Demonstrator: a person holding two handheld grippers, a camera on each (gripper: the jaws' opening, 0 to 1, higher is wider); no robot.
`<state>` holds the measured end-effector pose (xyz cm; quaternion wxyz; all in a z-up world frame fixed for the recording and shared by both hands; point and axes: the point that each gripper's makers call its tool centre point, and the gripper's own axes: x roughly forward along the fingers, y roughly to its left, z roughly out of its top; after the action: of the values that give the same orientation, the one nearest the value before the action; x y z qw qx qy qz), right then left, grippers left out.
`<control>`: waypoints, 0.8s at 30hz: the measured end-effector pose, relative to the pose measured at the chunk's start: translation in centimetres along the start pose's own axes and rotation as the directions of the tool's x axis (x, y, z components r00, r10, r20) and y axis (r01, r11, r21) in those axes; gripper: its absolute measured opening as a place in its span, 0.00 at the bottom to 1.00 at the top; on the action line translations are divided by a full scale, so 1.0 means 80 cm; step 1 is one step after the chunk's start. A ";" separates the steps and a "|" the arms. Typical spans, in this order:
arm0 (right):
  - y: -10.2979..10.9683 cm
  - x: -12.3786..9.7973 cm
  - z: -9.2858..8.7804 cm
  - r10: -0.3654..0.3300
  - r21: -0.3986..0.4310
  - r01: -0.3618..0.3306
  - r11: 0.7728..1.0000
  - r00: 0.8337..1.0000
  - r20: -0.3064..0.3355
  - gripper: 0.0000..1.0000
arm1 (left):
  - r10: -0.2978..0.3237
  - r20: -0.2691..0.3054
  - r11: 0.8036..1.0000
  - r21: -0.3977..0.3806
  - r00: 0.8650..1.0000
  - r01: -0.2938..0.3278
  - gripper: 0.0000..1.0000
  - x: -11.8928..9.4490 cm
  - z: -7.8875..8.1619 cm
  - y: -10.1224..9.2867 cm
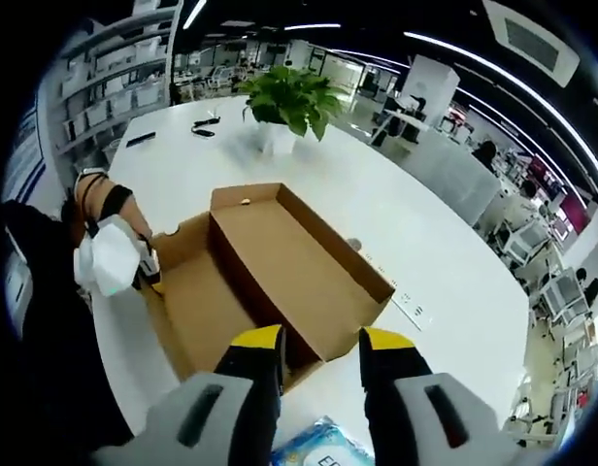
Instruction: Operate the shoe box by opening the lid, removing the specified soft item, and placing it in the target area until the item is outside and the box remains undamaged.
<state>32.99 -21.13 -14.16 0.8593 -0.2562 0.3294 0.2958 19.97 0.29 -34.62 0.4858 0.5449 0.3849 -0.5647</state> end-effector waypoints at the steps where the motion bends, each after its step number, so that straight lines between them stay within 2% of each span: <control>1: -0.001 0.002 0.001 -0.003 -0.001 0.003 1.000 1.000 -0.003 0.31 | 0.000 0.001 1.000 0.001 1.000 0.000 0.04 0.000 0.000 0.000; 5: -0.013 0.009 0.004 -0.012 0.053 0.012 0.999 1.000 -0.008 0.27 | 0.000 0.001 1.000 0.000 1.000 0.000 0.04 -0.001 0.000 -0.001; 6: -0.015 0.010 0.001 -0.015 0.083 0.017 0.996 1.000 -0.027 0.28 | 0.000 0.002 1.000 -0.001 1.000 0.000 0.04 0.000 -0.001 0.000; 7: -0.016 0.011 -0.008 -0.015 0.138 0.025 0.990 0.997 -0.073 0.30 | 0.000 0.003 1.000 0.000 1.000 0.000 0.04 0.000 -0.001 0.000; 8: -0.015 0.014 -0.010 0.001 0.150 0.012 0.989 0.996 -0.086 0.36 | 0.000 0.003 1.000 0.001 1.000 0.000 0.04 -0.001 -0.001 -0.001; 9: -0.021 0.019 -0.006 -0.010 0.145 0.019 0.989 0.998 -0.064 0.40 | 0.000 0.004 1.000 0.001 1.000 0.000 0.04 -0.001 -0.002 -0.001; 12: -0.024 0.025 -0.008 -0.022 0.133 0.031 0.991 0.997 -0.069 0.41 | 0.000 0.003 1.000 0.001 1.000 0.000 0.04 -0.001 -0.001 -0.002; 15: -0.024 0.029 -0.006 -0.024 0.126 0.032 0.992 0.998 -0.061 0.37 | 0.000 0.003 1.000 0.002 1.000 0.000 0.04 -0.001 -0.001 -0.002; 24: -0.045 0.061 -0.007 -0.026 0.188 0.042 0.981 0.996 -0.087 0.38 | -0.001 0.003 1.000 0.003 1.000 0.001 0.04 -0.001 -0.001 -0.003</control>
<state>38.17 -22.36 -17.12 0.8701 -0.1912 0.3875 0.2372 19.72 0.46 -34.59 0.4853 0.5445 0.3837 -0.5663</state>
